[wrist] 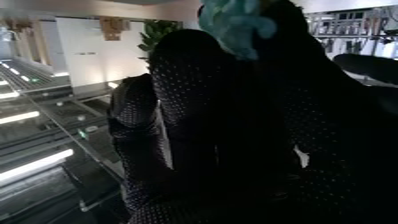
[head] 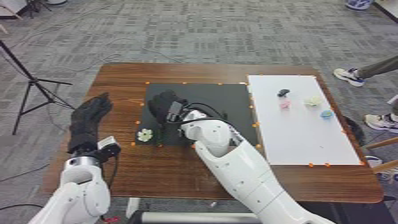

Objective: Arrange flowers

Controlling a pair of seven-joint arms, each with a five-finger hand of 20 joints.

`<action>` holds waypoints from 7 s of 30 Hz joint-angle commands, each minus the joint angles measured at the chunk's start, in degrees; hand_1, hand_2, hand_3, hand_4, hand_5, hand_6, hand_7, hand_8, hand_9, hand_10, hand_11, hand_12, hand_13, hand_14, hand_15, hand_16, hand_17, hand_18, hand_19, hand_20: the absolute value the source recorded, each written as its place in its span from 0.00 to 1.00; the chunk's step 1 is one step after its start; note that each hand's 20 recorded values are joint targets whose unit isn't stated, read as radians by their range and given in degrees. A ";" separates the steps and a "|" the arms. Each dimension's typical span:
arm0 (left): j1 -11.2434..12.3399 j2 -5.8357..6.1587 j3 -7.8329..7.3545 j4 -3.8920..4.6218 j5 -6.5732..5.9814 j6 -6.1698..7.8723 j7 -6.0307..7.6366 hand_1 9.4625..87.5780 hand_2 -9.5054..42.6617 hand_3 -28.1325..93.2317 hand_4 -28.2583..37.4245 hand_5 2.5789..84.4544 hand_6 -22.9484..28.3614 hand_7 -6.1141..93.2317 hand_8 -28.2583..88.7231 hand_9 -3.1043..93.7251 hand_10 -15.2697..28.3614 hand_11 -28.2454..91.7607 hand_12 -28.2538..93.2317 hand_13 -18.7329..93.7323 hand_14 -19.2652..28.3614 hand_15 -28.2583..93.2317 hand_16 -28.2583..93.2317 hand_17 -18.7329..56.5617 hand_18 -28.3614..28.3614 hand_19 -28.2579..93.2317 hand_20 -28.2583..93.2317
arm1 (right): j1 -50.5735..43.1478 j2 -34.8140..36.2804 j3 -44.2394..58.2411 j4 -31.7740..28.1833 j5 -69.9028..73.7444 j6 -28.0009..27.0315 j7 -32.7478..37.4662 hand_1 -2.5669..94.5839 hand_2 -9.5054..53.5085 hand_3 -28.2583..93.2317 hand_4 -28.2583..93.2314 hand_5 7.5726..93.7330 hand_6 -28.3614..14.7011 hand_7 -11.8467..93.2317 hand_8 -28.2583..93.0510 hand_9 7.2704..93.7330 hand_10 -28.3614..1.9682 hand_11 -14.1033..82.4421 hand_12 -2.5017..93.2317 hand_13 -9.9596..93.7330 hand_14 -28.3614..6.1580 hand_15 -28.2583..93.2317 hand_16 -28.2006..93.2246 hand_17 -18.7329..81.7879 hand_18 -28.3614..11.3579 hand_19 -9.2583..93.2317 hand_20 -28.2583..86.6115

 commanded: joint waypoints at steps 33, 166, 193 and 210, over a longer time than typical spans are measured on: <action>-7.75 0.89 -0.47 5.42 -0.38 -5.90 -3.85 0.21 0.25 0.82 0.07 0.52 0.48 0.26 0.17 0.47 0.63 0.40 0.34 0.48 0.73 0.37 0.23 0.31 0.68 0.29 0.36 | 5.56 6.13 -6.95 -8.09 10.59 -4.35 6.03 0.48 0.00 0.82 0.07 0.60 0.65 0.30 0.12 0.65 0.58 0.25 0.13 0.80 0.56 0.72 0.49 0.52 0.13 0.85 0.73; 11.91 2.84 -11.68 -4.04 3.03 -8.97 -0.72 0.20 0.27 0.82 0.06 0.57 0.48 0.26 0.17 0.52 0.64 0.41 0.34 0.51 0.76 0.39 0.23 0.27 0.71 0.28 0.35 | -6.06 7.61 -2.46 -18.96 27.94 -25.06 13.31 0.26 0.41 0.74 0.09 0.22 0.51 0.20 0.17 0.61 0.49 0.23 0.12 0.76 0.36 0.72 0.47 0.47 0.03 0.85 0.72; 16.74 1.35 -14.93 -4.35 2.47 -12.64 1.74 0.20 0.26 0.82 0.06 0.56 0.47 0.26 0.18 0.52 0.64 0.41 0.34 0.50 0.76 0.40 0.23 0.26 0.71 0.28 0.35 | -4.00 9.68 -3.65 -21.05 32.36 -23.44 15.33 0.26 0.40 0.74 0.10 0.24 0.51 0.20 0.17 0.61 0.47 0.23 0.12 0.76 0.36 0.72 0.47 0.47 0.03 0.86 0.72; 16.52 1.48 -14.86 -5.05 2.48 -11.84 1.03 0.20 0.26 0.82 0.07 0.56 0.47 0.26 0.18 0.52 0.64 0.41 0.34 0.50 0.76 0.39 0.23 0.26 0.71 0.28 0.35 | -5.88 18.31 -2.89 -25.99 37.85 -22.73 17.29 0.27 0.40 0.73 0.10 0.26 0.51 0.20 0.17 0.63 0.48 0.24 0.12 0.76 0.36 0.73 0.47 0.48 0.02 0.86 0.73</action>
